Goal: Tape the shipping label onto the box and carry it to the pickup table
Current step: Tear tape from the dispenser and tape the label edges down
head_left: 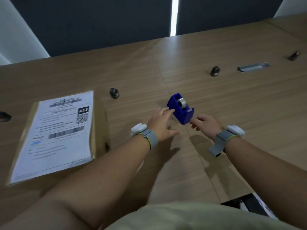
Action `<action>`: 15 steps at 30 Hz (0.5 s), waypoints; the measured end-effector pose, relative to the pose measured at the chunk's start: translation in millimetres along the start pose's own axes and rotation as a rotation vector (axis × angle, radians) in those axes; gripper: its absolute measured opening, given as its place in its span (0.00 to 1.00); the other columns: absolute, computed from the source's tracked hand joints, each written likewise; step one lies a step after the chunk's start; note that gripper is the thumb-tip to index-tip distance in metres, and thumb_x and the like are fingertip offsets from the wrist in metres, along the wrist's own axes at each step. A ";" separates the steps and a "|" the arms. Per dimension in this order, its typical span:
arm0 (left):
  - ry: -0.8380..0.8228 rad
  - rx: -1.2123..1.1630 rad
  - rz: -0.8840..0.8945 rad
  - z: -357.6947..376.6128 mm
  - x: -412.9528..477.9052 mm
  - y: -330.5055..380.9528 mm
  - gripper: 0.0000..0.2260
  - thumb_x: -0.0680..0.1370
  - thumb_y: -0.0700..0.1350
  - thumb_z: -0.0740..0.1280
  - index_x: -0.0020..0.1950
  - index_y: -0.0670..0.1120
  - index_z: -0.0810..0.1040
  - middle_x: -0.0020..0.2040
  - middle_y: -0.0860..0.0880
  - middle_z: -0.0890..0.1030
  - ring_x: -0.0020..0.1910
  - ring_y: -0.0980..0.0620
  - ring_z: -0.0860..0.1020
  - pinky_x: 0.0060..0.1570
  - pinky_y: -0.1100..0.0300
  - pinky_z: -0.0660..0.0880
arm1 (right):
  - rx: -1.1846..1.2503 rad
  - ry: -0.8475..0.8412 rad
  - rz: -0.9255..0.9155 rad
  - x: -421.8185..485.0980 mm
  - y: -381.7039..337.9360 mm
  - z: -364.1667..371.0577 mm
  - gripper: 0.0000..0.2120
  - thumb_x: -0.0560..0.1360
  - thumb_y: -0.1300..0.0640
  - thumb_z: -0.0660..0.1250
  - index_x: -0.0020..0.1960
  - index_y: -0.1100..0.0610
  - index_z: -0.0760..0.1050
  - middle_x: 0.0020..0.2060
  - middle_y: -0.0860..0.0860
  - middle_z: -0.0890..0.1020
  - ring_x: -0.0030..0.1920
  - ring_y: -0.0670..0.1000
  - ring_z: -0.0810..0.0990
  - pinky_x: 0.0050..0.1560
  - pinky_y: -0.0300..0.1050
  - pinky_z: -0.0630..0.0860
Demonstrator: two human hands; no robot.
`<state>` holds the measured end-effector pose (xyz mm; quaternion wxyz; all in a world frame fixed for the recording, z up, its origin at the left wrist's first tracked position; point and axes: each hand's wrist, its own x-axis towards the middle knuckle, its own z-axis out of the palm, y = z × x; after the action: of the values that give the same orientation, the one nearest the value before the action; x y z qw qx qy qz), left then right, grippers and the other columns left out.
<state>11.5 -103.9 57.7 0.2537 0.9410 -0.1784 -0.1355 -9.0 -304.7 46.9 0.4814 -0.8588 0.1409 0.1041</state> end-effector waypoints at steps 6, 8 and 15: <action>-0.050 -0.005 -0.110 22.6 65.4 19.2 0.50 0.67 0.56 0.77 0.79 0.51 0.48 0.80 0.49 0.48 0.79 0.43 0.44 0.75 0.49 0.51 | -0.062 -0.013 0.095 49.8 16.1 -26.1 0.12 0.74 0.49 0.65 0.46 0.57 0.79 0.46 0.56 0.84 0.44 0.54 0.80 0.45 0.48 0.75; -0.045 0.009 -0.145 26.8 86.3 21.2 0.51 0.66 0.56 0.77 0.79 0.52 0.47 0.80 0.49 0.46 0.79 0.43 0.44 0.75 0.48 0.51 | -0.060 0.003 0.106 70.8 17.3 -30.9 0.11 0.74 0.48 0.65 0.47 0.55 0.78 0.46 0.55 0.82 0.50 0.57 0.81 0.51 0.51 0.76; 0.006 0.065 -0.181 32.6 124.9 13.1 0.58 0.61 0.59 0.79 0.79 0.54 0.43 0.80 0.49 0.40 0.78 0.41 0.43 0.75 0.45 0.54 | -0.063 -0.117 0.057 107.9 -0.4 -33.1 0.14 0.76 0.50 0.62 0.59 0.53 0.77 0.54 0.51 0.80 0.51 0.50 0.75 0.53 0.46 0.71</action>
<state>109.2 -179.0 16.8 0.2105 0.9613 -0.0962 -0.1491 93.9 -348.1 30.4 0.4586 -0.8615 0.1336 0.1724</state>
